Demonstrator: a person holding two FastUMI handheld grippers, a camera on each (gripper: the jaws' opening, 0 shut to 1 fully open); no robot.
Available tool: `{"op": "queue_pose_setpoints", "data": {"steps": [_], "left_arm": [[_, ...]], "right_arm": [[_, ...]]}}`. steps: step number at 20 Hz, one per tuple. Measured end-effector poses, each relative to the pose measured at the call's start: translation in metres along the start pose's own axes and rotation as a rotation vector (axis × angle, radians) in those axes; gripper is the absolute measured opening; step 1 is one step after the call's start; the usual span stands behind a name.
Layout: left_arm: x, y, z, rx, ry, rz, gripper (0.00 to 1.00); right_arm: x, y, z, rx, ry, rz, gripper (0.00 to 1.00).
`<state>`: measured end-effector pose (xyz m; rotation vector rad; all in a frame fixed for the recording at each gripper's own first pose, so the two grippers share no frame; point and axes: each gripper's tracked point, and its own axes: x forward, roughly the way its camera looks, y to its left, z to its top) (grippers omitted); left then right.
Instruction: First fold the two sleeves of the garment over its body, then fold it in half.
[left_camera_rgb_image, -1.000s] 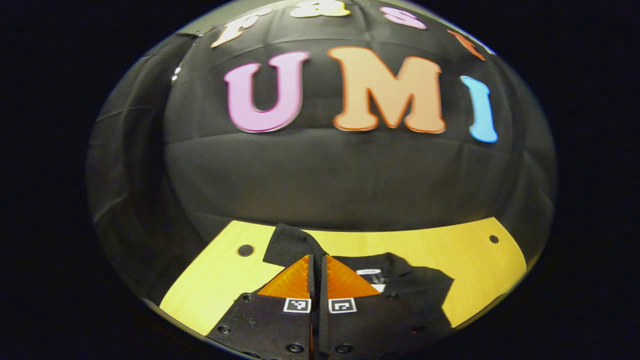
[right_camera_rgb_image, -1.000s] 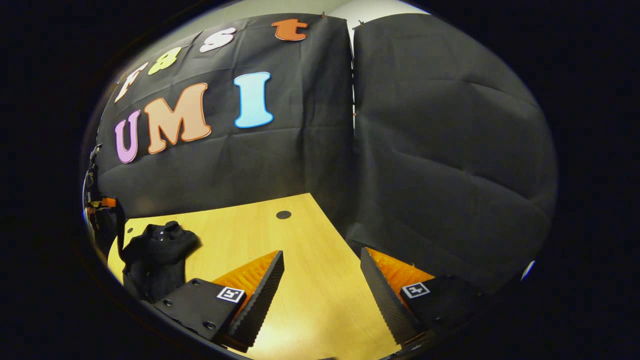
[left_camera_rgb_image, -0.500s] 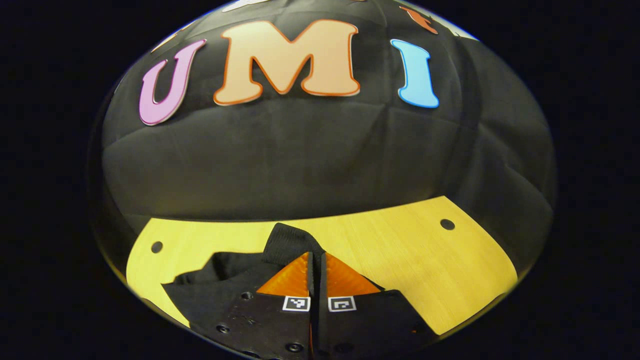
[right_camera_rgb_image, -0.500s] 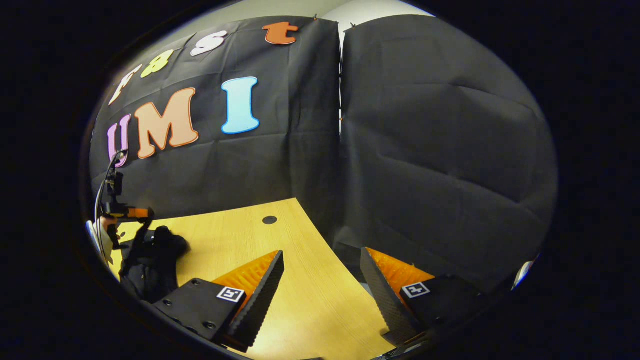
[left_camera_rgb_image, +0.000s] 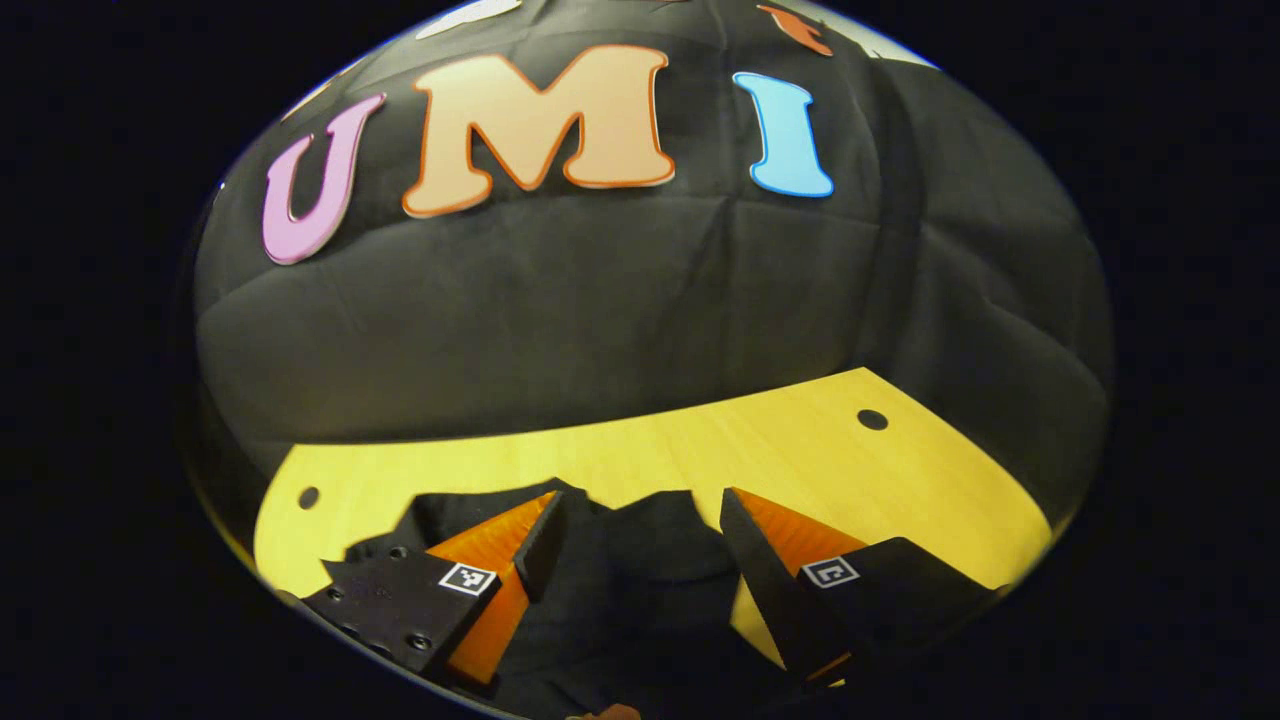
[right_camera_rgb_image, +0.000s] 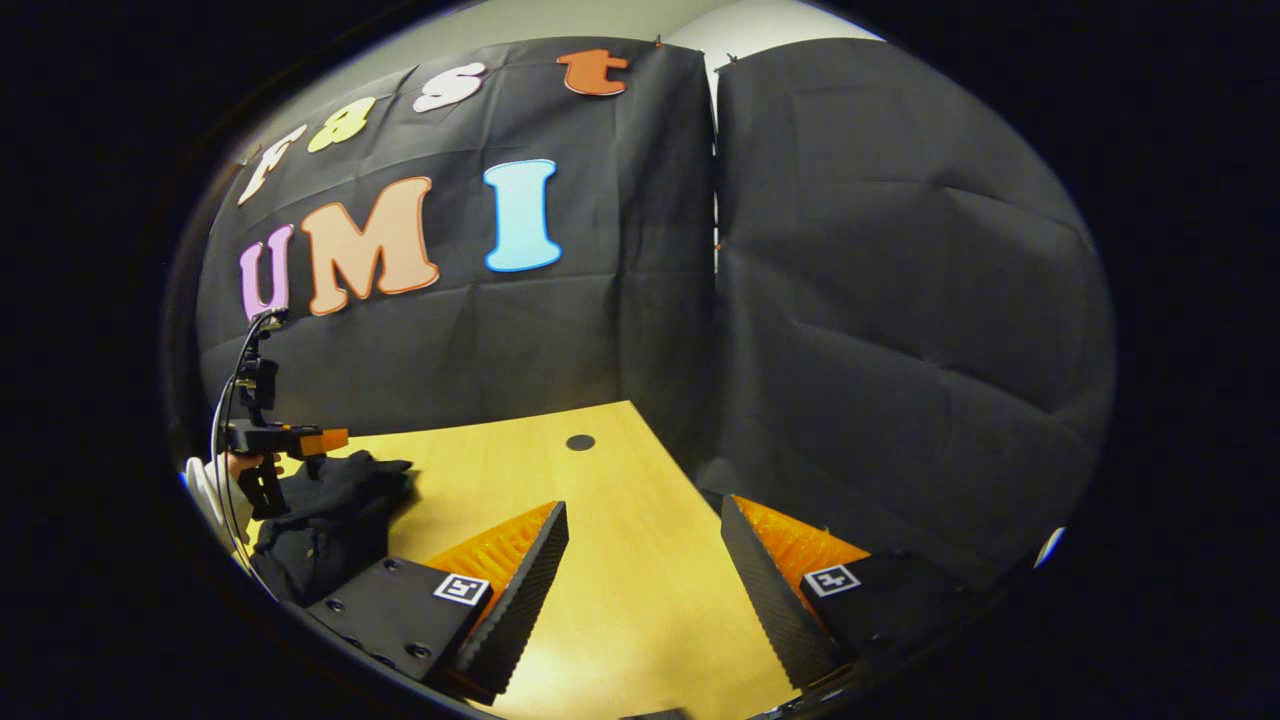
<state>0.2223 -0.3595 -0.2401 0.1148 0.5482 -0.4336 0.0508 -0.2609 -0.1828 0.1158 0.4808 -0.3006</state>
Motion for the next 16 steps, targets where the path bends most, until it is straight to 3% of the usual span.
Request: {"op": "queue_pose_setpoints", "data": {"steps": [4,8,9,10,13,16], "left_arm": [[-0.065,0.040,0.005,-0.003,-0.074,0.029,0.95],[-0.147,0.085,-0.027,-0.004,-0.110,0.071,0.95],[-0.170,0.095,-0.043,0.002,-0.103,0.077,0.94],[-0.191,0.104,-0.060,0.009,-0.095,0.086,0.94],[-0.249,0.130,-0.125,0.012,-0.026,0.132,0.93],[-0.305,0.135,-0.207,-0.060,0.098,0.144,0.94]], "right_arm": [[-0.026,0.063,-0.030,-0.006,0.010,0.116,0.98],[-0.054,0.132,-0.080,-0.033,0.060,0.218,0.98],[-0.060,0.145,-0.096,-0.050,0.082,0.235,0.93],[-0.067,0.160,-0.114,-0.067,0.108,0.254,0.98],[-0.080,0.192,-0.167,-0.115,0.200,0.296,0.98],[-0.084,0.212,-0.218,-0.194,0.298,0.293,0.98]]}}
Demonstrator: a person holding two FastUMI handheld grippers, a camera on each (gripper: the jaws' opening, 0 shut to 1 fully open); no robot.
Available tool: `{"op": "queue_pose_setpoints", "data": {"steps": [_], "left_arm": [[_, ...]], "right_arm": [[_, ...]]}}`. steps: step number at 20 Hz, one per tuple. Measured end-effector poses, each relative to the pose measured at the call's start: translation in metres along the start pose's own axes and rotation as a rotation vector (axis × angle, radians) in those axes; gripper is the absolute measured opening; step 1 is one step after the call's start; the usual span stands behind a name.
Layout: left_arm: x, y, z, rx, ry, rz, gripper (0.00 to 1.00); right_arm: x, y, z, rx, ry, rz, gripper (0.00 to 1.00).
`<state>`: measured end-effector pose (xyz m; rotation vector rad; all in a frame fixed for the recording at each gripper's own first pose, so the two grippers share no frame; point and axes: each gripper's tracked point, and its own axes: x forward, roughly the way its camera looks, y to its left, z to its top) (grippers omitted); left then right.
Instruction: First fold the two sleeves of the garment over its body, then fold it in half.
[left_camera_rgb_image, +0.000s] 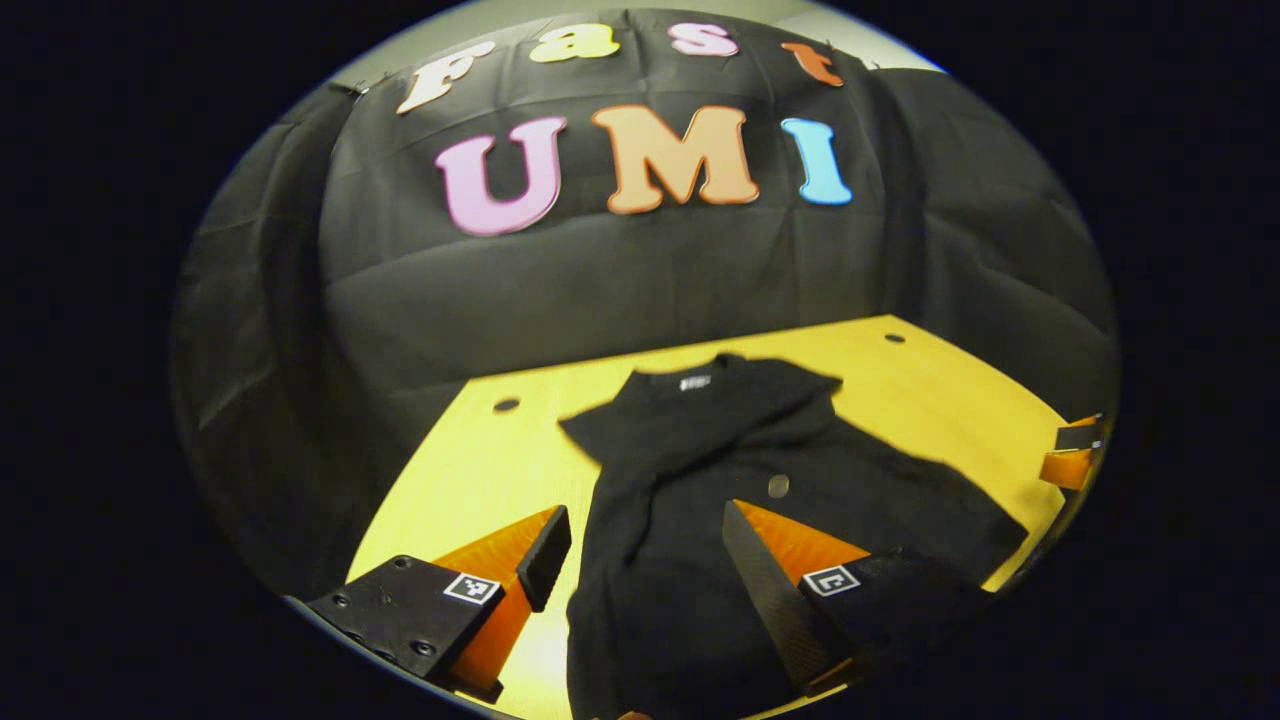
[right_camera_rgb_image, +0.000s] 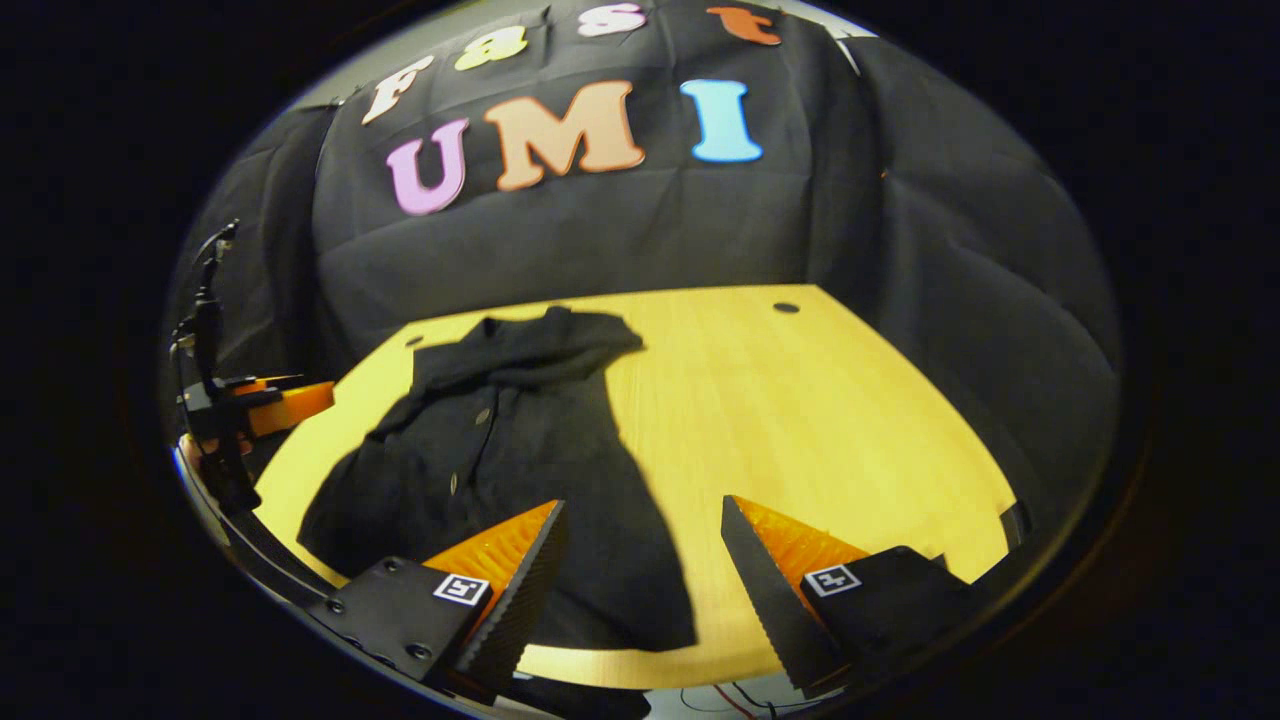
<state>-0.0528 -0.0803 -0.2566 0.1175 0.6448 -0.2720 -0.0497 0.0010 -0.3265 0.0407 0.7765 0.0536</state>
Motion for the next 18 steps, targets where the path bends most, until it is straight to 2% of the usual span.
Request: {"op": "queue_pose_setpoints", "data": {"steps": [1,3,7,11,12,13,15,16,17,18], "left_arm": [[-0.016,0.005,-0.032,-0.013,0.047,-0.002,0.94],[-0.038,0.005,-0.073,-0.013,0.108,-0.003,0.94],[-0.062,0.001,-0.121,0.019,0.202,-0.011,0.95],[-0.075,0.002,-0.153,-0.026,0.273,0.017,0.95],[-0.077,0.002,-0.161,-0.041,0.299,0.018,0.95],[-0.081,0.000,-0.171,-0.055,0.333,0.015,0.95],[-0.078,0.000,-0.167,-0.073,0.310,0.014,0.97],[-0.079,-0.001,-0.169,-0.082,0.313,0.013,0.89],[-0.077,-0.001,-0.167,-0.094,0.298,0.018,0.92],[-0.077,-0.001,-0.170,-0.108,0.310,0.021,0.92]], "right_arm": [[0.003,0.006,-0.011,-0.027,0.022,-0.004,0.94],[0.014,0.016,-0.028,-0.064,0.068,0.006,0.94],[0.023,0.024,-0.056,-0.095,0.139,0.018,0.99],[0.025,0.019,-0.076,-0.119,0.198,-0.005,0.99],[0.026,0.020,-0.081,-0.116,0.210,-0.005,0.94],[0.026,0.020,-0.081,-0.108,0.211,-0.005,0.99],[0.027,0.020,-0.082,-0.091,0.211,-0.003,0.96],[0.026,0.021,-0.082,-0.084,0.208,-0.002,0.99],[0.027,0.021,-0.081,-0.077,0.205,-0.003,0.96],[0.027,0.020,-0.083,-0.066,0.203,-0.007,0.99]]}}
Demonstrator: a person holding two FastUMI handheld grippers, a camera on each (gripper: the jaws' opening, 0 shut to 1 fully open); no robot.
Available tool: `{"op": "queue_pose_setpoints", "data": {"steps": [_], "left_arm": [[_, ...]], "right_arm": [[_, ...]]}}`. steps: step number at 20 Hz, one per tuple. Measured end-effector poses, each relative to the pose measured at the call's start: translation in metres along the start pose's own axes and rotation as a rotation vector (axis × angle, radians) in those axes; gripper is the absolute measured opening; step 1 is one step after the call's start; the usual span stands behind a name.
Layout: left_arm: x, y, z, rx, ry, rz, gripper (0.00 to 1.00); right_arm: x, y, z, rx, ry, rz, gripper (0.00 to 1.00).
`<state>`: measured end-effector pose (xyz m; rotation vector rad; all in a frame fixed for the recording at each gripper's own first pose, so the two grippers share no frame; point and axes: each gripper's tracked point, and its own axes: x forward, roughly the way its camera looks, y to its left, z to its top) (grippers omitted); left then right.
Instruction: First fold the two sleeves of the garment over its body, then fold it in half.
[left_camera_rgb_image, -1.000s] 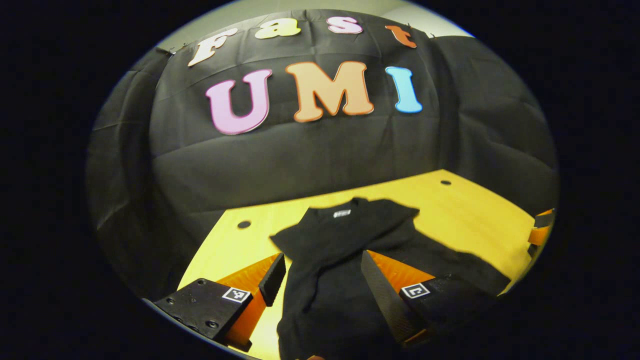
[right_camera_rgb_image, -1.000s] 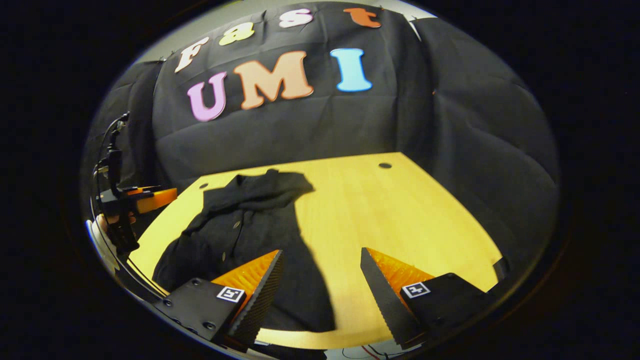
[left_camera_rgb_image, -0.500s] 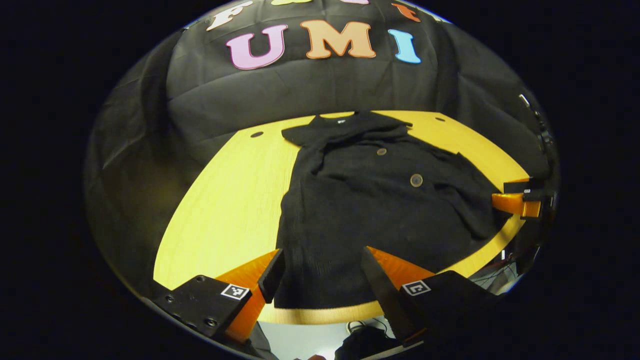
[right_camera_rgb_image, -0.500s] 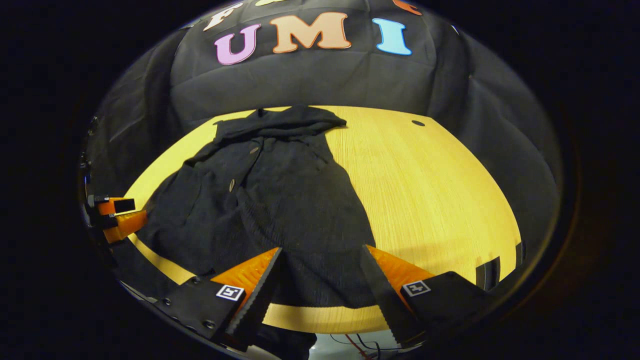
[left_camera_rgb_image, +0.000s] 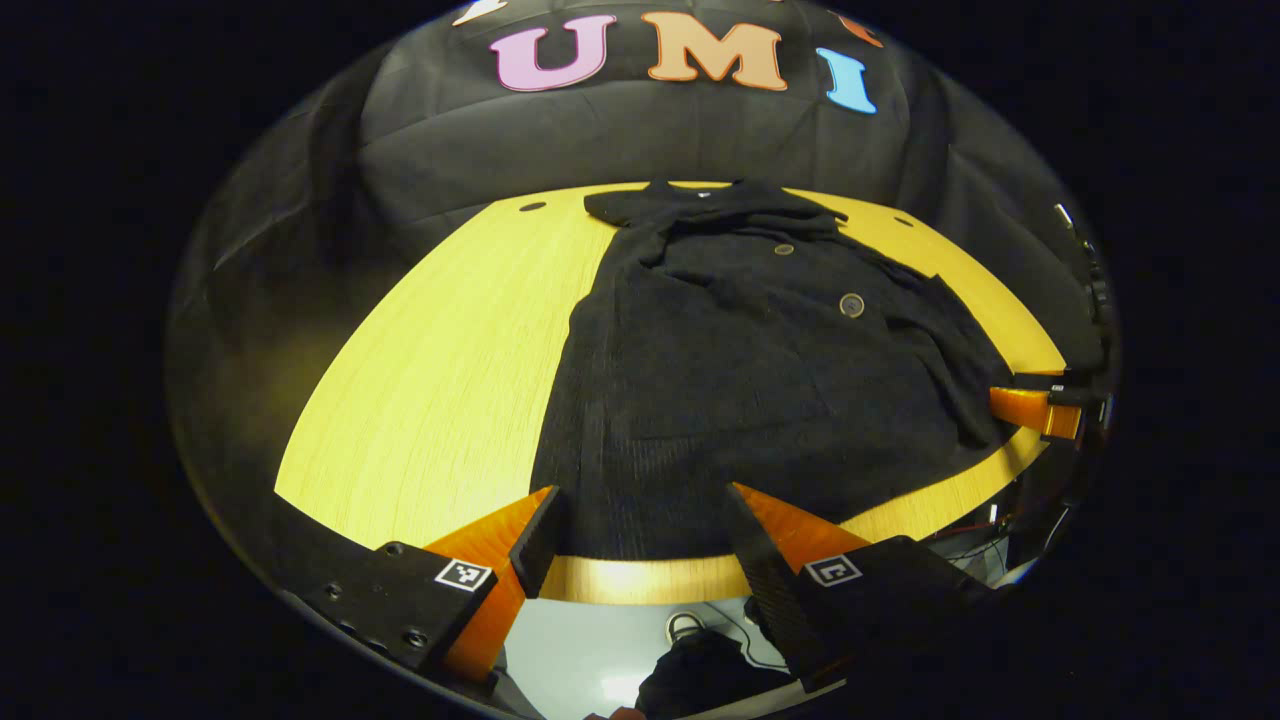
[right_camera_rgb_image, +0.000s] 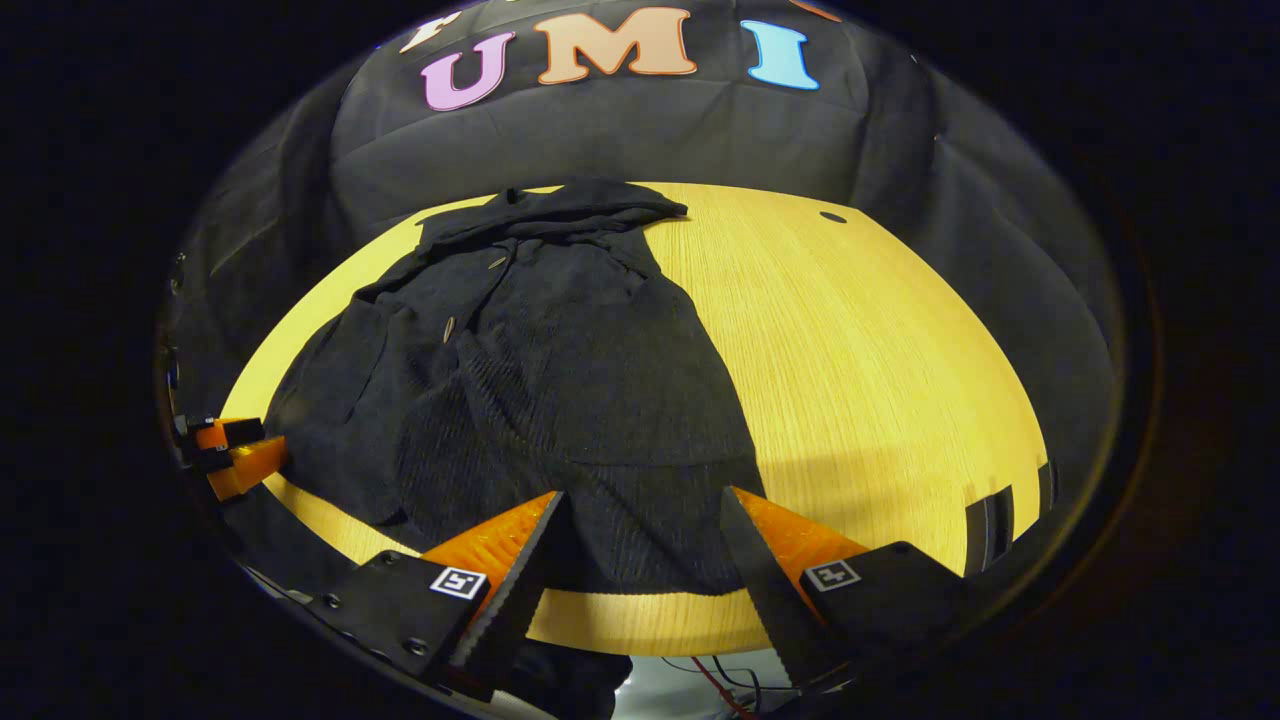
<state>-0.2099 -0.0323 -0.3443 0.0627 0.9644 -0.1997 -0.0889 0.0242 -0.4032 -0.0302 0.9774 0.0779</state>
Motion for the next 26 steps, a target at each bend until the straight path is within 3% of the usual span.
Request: {"op": "queue_pose_setpoints", "data": {"steps": [2,4,8,10,11,12,13,15,19,26], "left_arm": [[0.001,-0.003,0.000,0.005,0.010,-0.017,0.98],[-0.002,-0.008,0.000,0.027,0.018,-0.041,0.92],[0.001,-0.022,0.003,0.068,0.013,-0.085,0.53],[0.003,-0.019,0.005,0.066,0.005,-0.095,0.34],[0.003,-0.017,0.007,0.052,-0.003,-0.102,0.17],[0.004,-0.016,0.008,0.026,-0.006,-0.116,0.10],[0.003,-0.015,0.007,-0.003,-0.004,-0.127,0.03],[0.003,-0.007,0.010,-0.046,-0.001,-0.129,0.00],[-0.002,0.002,0.041,-0.030,-0.059,-0.145,0.00],[0.016,0.018,0.157,-0.071,-0.203,-0.149,0.00]], "right_arm": [[0.000,0.002,-0.001,0.025,0.007,-0.013,0.94],[-0.001,0.013,-0.001,0.008,0.013,-0.007,0.86],[0.000,0.031,-0.001,-0.052,0.008,-0.030,0.36],[0.000,0.037,-0.001,-0.059,0.013,-0.042,0.21],[-0.002,0.039,-0.001,-0.061,0.013,-0.050,0.16],[-0.003,0.038,0.000,-0.070,0.005,-0.070,0.11],[-0.006,0.037,0.004,-0.078,-0.012,-0.098,0.11],[-0.016,0.041,0.016,-0.080,-0.068,-0.107,0.07],[-0.032,0.054,0.045,-0.076,-0.124,-0.071,0.04],[-0.035,0.059,0.145,-0.059,-0.220,-0.012,0.07]]}}
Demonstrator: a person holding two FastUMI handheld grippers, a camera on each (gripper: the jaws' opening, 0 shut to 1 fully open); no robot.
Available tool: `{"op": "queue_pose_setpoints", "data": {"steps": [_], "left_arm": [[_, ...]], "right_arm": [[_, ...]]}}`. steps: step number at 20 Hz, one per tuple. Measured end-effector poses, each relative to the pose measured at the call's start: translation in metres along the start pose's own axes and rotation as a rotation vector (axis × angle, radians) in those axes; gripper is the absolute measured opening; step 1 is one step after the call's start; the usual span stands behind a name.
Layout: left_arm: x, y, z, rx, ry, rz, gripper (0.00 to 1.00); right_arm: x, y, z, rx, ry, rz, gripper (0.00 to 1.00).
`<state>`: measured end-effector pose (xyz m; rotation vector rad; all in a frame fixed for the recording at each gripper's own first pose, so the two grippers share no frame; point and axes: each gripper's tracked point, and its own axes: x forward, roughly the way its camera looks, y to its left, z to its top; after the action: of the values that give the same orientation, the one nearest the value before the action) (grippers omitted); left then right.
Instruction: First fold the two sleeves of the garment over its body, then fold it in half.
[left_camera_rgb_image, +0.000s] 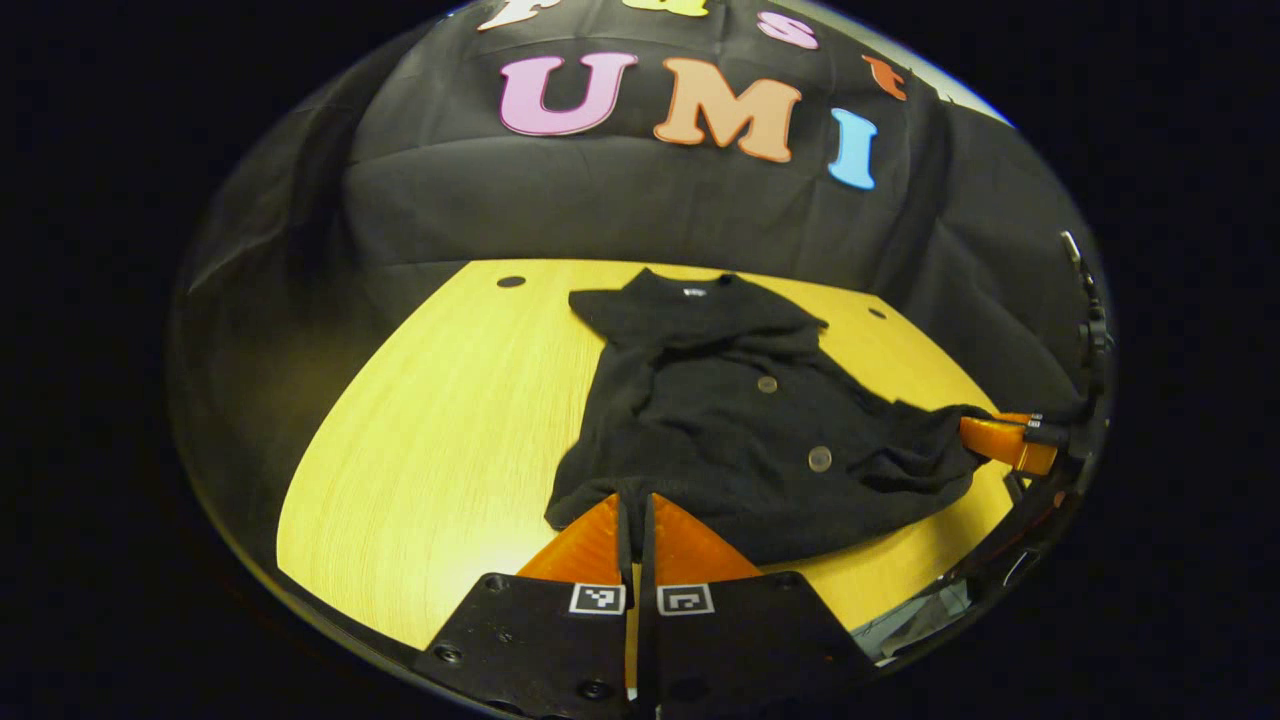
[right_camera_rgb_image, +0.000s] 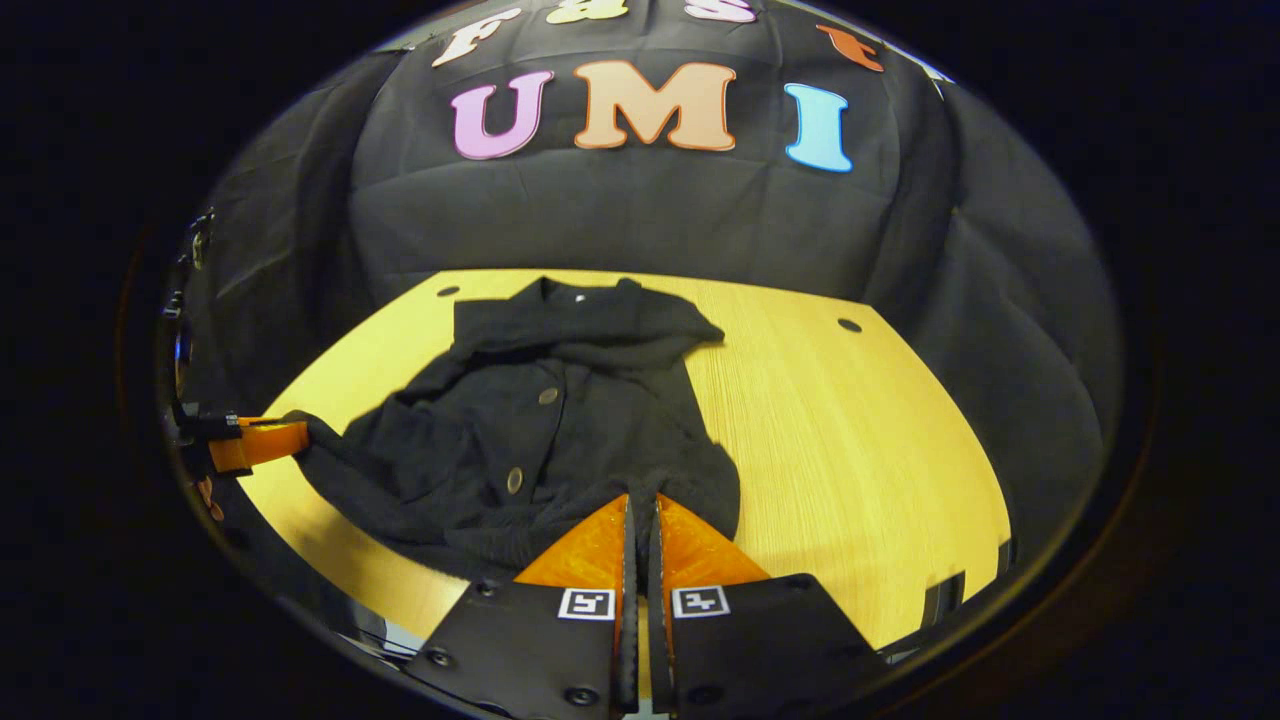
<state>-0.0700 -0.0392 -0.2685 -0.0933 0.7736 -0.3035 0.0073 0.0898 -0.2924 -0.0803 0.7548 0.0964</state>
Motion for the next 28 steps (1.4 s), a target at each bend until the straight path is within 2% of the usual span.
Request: {"op": "queue_pose_setpoints", "data": {"steps": [3,4,5,10,15,17,19,24,25,26,28], "left_arm": [[0.035,0.007,0.045,-0.025,-0.048,0.036,0.00],[0.046,0.009,0.060,-0.033,-0.063,0.051,0.00],[0.060,0.010,0.073,-0.040,-0.073,0.067,0.00],[0.132,0.016,0.138,-0.069,-0.131,0.163,0.00],[0.198,0.024,0.181,-0.108,-0.170,0.232,0.00],[0.224,0.027,0.190,-0.122,-0.163,0.245,0.00],[0.242,0.035,0.196,-0.104,-0.158,0.271,0.00],[0.267,0.053,0.200,-0.045,-0.155,0.344,0.00],[0.270,0.059,0.203,-0.029,-0.158,0.361,0.07],[0.270,0.061,0.203,-0.017,-0.154,0.367,0.16],[0.271,0.064,0.202,-0.023,-0.151,0.371,0.72]], "right_arm": [[0.028,-0.006,0.050,0.005,-0.033,0.017,0.06],[0.040,-0.008,0.068,0.008,-0.040,0.028,0.03],[0.051,-0.008,0.081,0.009,-0.044,0.038,0.07],[0.132,-0.023,0.151,0.055,-0.054,0.119,0.07],[0.207,-0.040,0.211,0.134,-0.069,0.180,0.06],[0.232,-0.043,0.223,0.114,-0.053,0.192,0.04],[0.253,-0.039,0.230,0.107,-0.041,0.213,0.06],[0.288,-0.035,0.244,0.088,-0.035,0.234,0.06],[0.292,-0.034,0.243,0.083,-0.033,0.239,0.06],[0.294,-0.034,0.241,0.078,-0.030,0.242,0.13],[0.298,-0.042,0.243,0.075,-0.044,0.228,0.23]]}}
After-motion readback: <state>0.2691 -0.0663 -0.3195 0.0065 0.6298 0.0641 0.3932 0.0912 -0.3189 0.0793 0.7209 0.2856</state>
